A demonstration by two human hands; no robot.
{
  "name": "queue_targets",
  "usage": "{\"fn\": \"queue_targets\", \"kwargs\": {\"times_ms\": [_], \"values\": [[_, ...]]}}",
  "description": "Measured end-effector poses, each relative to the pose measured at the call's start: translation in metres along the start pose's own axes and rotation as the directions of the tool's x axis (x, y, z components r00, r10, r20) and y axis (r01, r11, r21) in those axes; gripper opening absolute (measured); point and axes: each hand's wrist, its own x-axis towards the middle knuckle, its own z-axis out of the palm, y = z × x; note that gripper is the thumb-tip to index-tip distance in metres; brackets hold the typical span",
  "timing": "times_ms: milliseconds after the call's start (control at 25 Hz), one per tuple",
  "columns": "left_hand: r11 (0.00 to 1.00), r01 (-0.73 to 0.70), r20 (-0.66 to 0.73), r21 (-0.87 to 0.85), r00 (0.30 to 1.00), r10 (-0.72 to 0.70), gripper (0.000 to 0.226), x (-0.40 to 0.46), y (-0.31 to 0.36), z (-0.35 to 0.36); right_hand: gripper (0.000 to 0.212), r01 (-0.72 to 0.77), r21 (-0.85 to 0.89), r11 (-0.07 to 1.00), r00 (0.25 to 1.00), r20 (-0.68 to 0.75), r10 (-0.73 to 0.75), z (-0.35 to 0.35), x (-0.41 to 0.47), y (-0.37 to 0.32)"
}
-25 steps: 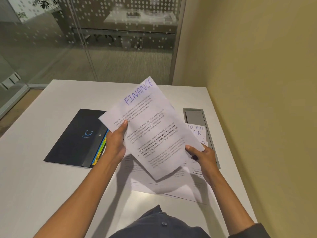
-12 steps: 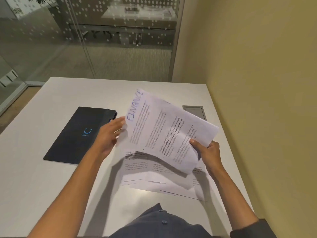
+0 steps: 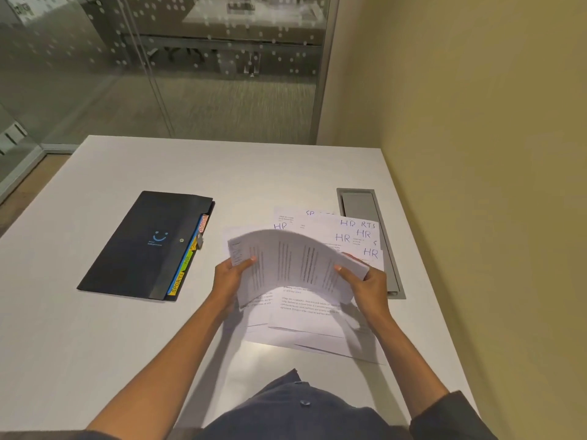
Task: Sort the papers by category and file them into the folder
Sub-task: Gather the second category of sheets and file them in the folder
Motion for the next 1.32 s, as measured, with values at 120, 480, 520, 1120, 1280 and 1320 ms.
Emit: {"fn": "queue_targets", "kwargs": {"times_ms": [120,480,520,1120,1280,1320], "values": [[0.997,0.010,-0.007,0.073,1.000,-0.009,0.020,-0.002,-0.009,-0.003,0.024,0.136,-0.147,0.980,0.991,0.017,-0.135,-0.012,0.000,-0.004],[0.883,-0.367,0.229,0.292,0.923,0.308,0.026,-0.016,0.046,0.022,0.027,0.563,-0.806,0.183,0.815,0.505,-0.285,-0.002,0.007,-0.079],[0.857,-0.404,0.255,0.319,0.908,0.333,0.030,-0.016,0.056,0.023,0.025,0.589,-0.786,0.188,0.799,0.533,-0.276,0.000,0.006,-0.087],[0.959,-0.151,0.221,-0.241,0.953,0.206,0.015,0.002,0.112,0.018,0.020,-0.033,-0.025,0.999,0.944,0.327,0.039,-0.036,-0.001,-0.090],[0.844,0.009,0.332,-0.536,0.922,0.201,0.030,-0.003,0.123,0.032,0.025,-0.119,0.043,0.992,0.931,0.351,0.097,-0.027,-0.013,-0.074],[0.826,0.039,0.361,-0.563,0.910,0.203,0.033,-0.005,0.124,0.034,0.024,-0.138,0.054,0.989,0.929,0.353,0.110,-0.025,-0.016,-0.071]]}}
